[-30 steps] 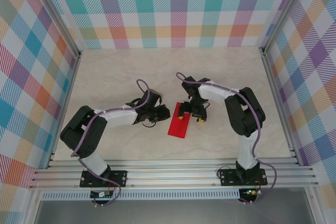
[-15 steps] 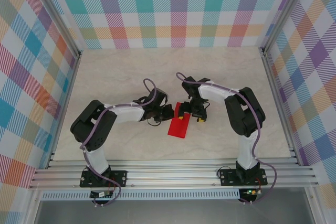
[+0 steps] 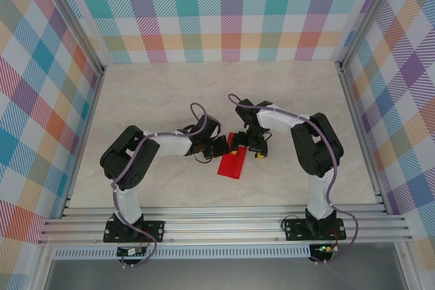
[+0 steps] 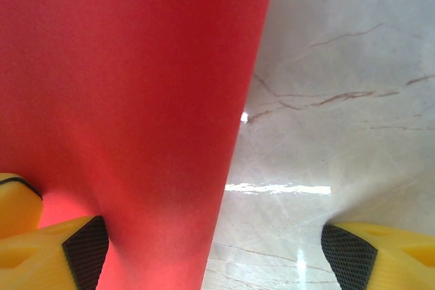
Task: Fold a paper plane with a square sheet of paper (pick it up from the middle)
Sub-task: Hold the square sheet of paper at the center of the table.
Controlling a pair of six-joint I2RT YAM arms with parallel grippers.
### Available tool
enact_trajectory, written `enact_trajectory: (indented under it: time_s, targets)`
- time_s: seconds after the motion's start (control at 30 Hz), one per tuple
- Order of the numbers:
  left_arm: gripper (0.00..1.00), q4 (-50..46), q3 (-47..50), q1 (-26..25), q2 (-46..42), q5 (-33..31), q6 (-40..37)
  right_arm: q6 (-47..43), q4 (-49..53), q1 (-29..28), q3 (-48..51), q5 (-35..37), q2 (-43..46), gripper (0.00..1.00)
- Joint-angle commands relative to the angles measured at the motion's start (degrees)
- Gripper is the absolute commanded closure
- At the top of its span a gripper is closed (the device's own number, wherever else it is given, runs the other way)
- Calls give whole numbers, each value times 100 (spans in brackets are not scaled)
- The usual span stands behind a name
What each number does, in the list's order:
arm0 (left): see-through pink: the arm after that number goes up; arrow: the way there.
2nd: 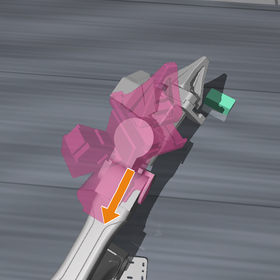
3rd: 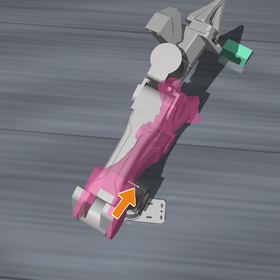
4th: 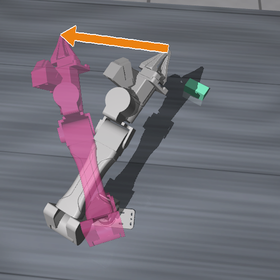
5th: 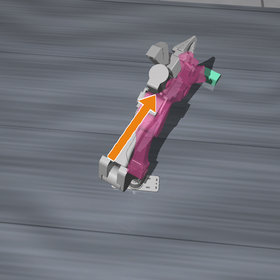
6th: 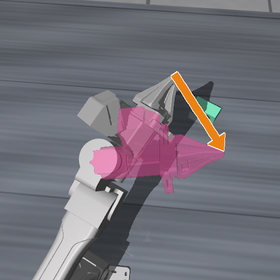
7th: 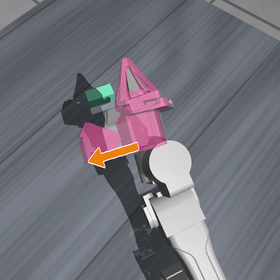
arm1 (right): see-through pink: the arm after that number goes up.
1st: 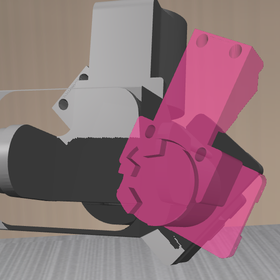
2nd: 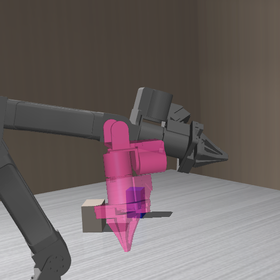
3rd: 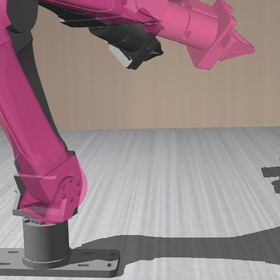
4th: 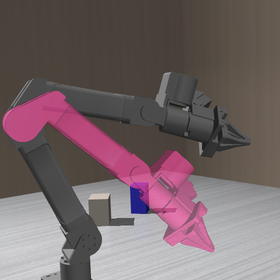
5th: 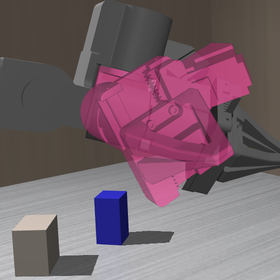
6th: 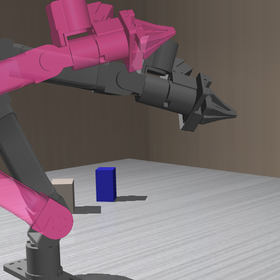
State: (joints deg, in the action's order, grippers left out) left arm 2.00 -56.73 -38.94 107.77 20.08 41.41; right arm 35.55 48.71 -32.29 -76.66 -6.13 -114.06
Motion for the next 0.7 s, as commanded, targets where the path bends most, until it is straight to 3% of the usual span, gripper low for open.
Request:
enact_trajectory:
  time_s: [0.0, 0.33, 0.47, 0.67]
  targets:
    - [100, -218, -72, -61, 231, -127, 86, -74, -681, 14, 433, 112, -722, 12]
    - [100, -370, 118, -79, 349, -357, 78, -151, -707, 18, 377, -99, -377, 11]
    - [100, -397, 175, -79, 350, -428, 63, -219, -672, 43, 340, -129, 102, 3]
    - [100, -409, 214, -78, 383, -494, 53, -161, -941, 185, 729, -257, 1161, 1]
